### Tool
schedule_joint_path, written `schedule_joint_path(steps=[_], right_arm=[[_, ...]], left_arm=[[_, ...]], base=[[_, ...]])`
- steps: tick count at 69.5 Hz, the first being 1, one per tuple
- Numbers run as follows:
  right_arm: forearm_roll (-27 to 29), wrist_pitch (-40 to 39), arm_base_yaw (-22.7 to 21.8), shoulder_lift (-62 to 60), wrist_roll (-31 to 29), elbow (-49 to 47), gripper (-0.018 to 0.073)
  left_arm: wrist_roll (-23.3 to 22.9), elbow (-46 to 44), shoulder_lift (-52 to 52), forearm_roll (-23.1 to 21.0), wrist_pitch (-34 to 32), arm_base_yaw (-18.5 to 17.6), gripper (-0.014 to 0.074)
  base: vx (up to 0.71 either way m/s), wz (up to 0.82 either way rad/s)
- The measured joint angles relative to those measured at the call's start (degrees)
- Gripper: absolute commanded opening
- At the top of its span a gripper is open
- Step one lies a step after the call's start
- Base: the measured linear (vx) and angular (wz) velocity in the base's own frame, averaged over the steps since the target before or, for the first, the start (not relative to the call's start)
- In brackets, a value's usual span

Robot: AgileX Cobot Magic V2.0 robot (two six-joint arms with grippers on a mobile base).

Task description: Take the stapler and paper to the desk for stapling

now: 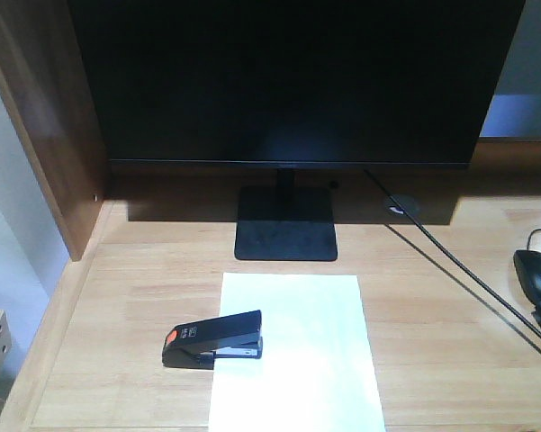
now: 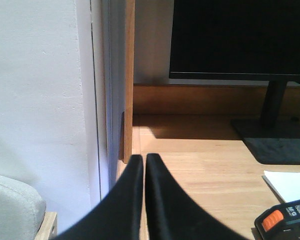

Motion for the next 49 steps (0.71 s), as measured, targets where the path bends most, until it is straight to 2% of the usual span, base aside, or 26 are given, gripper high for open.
schedule_joint_path(steps=[49], right_arm=[[0.0,0.1,0.0,0.0,0.0,0.0,-0.0006]], left_arm=[[0.0,0.0,0.0,0.0,0.0,0.4,-0.0006]], base=[[0.0,0.0]])
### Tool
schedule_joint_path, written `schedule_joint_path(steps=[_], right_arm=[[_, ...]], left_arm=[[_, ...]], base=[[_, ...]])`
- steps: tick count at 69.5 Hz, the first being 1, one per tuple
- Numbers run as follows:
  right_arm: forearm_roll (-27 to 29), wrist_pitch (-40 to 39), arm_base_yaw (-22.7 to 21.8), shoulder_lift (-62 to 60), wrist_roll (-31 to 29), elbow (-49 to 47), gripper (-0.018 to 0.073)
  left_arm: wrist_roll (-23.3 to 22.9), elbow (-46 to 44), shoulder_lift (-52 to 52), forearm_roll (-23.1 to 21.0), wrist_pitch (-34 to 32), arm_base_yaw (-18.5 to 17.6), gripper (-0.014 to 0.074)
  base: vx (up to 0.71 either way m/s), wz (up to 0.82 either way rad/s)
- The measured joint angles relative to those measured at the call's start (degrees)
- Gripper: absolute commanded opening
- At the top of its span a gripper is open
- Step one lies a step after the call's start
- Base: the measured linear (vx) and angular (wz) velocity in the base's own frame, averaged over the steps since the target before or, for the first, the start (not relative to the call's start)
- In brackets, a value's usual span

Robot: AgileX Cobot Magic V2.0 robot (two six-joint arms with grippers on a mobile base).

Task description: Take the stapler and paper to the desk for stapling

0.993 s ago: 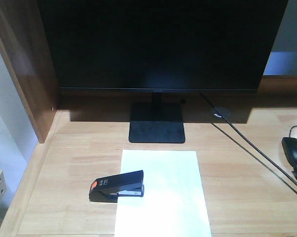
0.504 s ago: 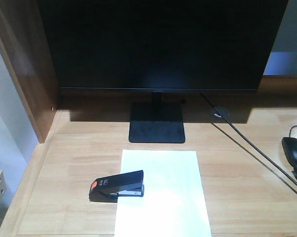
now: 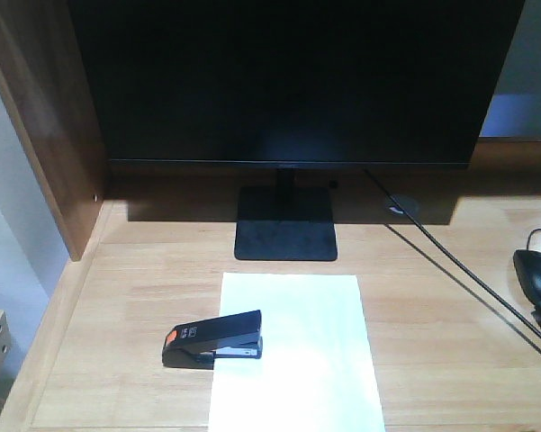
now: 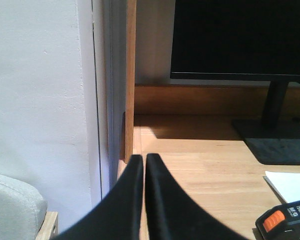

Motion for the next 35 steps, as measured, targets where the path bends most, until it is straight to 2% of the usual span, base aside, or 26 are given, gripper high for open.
schedule_joint_path(steps=[35], right_arm=[[0.0,0.0,0.0,0.0,0.0,0.0,-0.0006]], left_arm=[[0.0,0.0,0.0,0.0,0.0,0.0,-0.0006]], base=[[0.0,0.0]])
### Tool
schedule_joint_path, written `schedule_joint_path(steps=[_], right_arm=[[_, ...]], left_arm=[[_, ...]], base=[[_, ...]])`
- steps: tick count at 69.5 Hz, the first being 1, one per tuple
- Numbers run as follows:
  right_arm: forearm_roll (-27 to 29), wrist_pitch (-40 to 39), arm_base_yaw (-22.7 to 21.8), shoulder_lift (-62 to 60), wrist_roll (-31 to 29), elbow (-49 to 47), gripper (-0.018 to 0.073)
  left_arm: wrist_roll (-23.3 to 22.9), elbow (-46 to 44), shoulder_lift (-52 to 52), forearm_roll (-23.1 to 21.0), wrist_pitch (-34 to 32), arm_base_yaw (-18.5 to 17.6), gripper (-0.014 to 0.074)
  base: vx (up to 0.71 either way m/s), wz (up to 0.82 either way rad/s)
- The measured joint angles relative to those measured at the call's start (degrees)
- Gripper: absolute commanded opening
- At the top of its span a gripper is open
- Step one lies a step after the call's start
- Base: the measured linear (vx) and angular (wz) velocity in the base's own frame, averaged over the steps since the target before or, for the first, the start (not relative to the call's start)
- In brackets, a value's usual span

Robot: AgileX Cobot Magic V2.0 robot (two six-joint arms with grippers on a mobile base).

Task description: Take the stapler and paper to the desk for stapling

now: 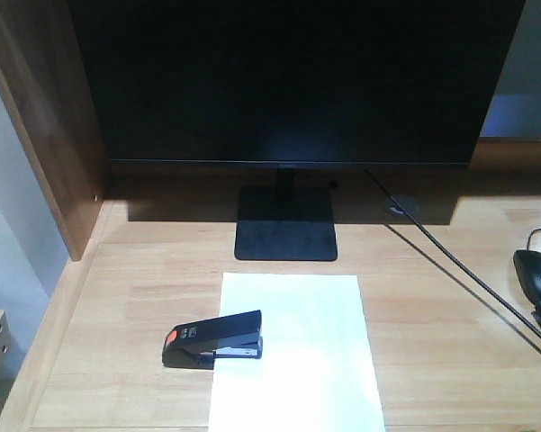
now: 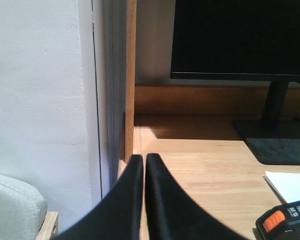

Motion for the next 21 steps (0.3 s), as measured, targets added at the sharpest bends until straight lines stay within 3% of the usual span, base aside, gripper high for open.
schedule_joint_path(steps=[21], right_arm=[[0.0,0.0,0.0,0.0,0.0,0.0,-0.0006]], left_arm=[[0.0,0.0,0.0,0.0,0.0,0.0,-0.0006]], base=[[0.0,0.0]])
